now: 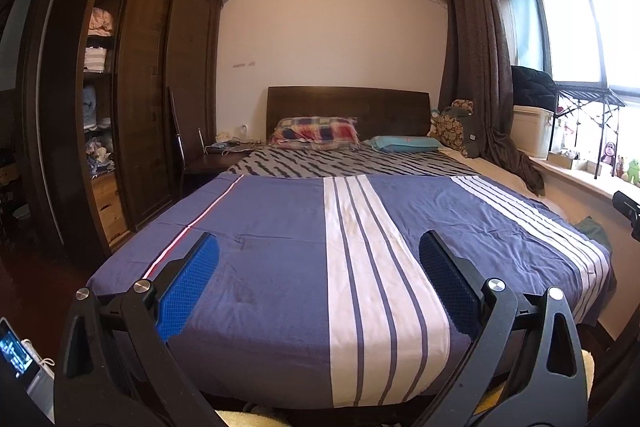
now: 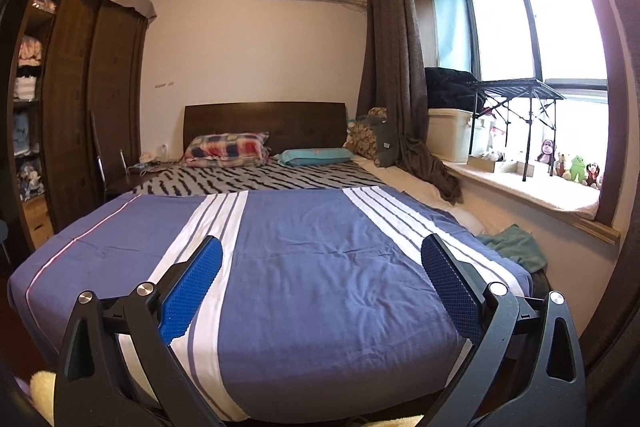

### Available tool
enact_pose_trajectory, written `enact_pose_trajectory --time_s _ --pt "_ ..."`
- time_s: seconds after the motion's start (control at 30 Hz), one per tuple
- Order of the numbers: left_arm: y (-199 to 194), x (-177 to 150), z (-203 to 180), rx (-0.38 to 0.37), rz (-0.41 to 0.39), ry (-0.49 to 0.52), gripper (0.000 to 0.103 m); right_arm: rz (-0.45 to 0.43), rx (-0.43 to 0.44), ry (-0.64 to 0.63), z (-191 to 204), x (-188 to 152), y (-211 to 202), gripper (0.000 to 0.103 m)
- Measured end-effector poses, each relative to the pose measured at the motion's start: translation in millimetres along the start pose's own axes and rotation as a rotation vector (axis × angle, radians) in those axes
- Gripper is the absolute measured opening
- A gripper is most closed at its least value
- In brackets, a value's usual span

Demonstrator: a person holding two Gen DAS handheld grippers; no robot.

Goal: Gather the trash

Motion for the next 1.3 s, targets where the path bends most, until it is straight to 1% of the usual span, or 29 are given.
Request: enact_pose_trajectory --time_s 0.37,1.3 --pt "-9 1 2 -0.006 -0.017 -0.004 0.095 0.000 0.016 -0.002 2 1 -3 0.100" --pt "-15 7 1 -0.024 -0.041 -0.008 0.095 0.001 0.053 -0.002 8 3 0 0.100"
Point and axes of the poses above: each gripper's, at about its wrist camera, not at the fingertips, and y roughly the way its jaws point, z to its left, x to its top, the point moved 1 cm from there along y, roughly the way its jaws point, and after that the axes turned 2 degrees about z, right-handed, at the moved point
